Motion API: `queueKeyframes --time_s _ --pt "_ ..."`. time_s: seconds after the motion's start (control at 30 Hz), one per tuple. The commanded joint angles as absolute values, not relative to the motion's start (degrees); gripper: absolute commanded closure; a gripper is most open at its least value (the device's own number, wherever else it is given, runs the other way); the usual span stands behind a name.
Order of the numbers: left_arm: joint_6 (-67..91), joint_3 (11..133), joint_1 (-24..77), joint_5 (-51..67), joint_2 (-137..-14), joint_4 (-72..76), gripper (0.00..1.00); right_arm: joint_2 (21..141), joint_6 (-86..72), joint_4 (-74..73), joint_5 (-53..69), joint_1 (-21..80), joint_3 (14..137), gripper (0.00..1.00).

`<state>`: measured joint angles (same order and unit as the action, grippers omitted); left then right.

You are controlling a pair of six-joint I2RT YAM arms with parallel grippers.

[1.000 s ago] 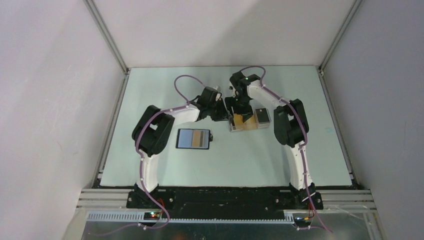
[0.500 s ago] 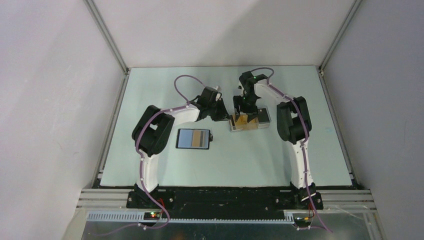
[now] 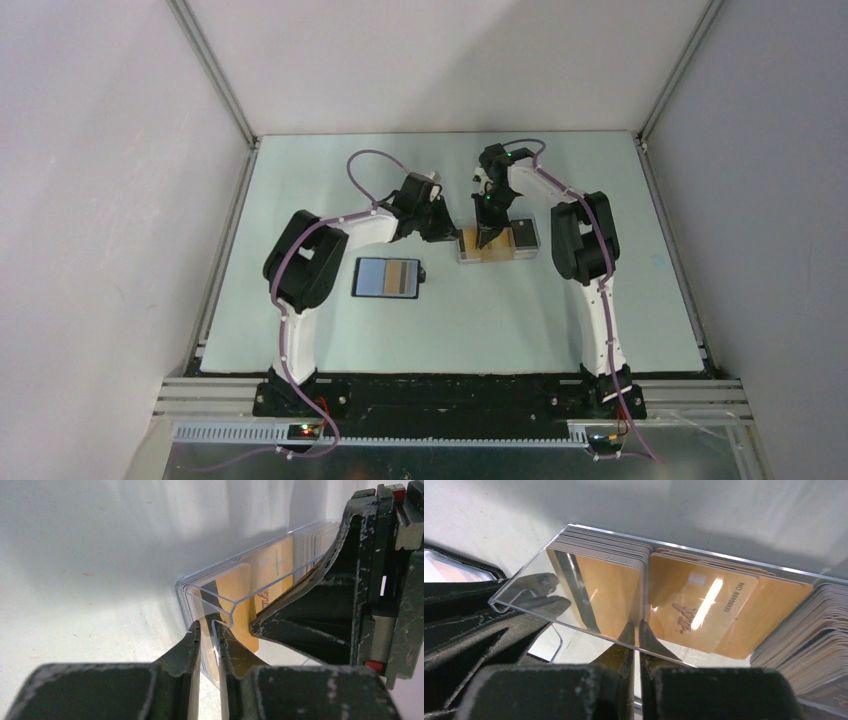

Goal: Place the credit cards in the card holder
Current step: Adjust the storage box at the center of the board.

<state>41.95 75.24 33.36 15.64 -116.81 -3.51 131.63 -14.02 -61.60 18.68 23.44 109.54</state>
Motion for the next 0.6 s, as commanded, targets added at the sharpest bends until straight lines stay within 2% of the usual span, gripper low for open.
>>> queueKeyframes --time_s 0.0,0.57 --pt "40.39 74.53 33.73 16.51 -118.91 -5.28 1.0 135.91 -14.26 -58.11 22.52 24.94 109.21 1.0" --pt "40.28 74.47 33.67 16.59 -119.38 -5.31 1.0 131.45 -13.74 -60.48 6.56 22.31 107.11 1.0"
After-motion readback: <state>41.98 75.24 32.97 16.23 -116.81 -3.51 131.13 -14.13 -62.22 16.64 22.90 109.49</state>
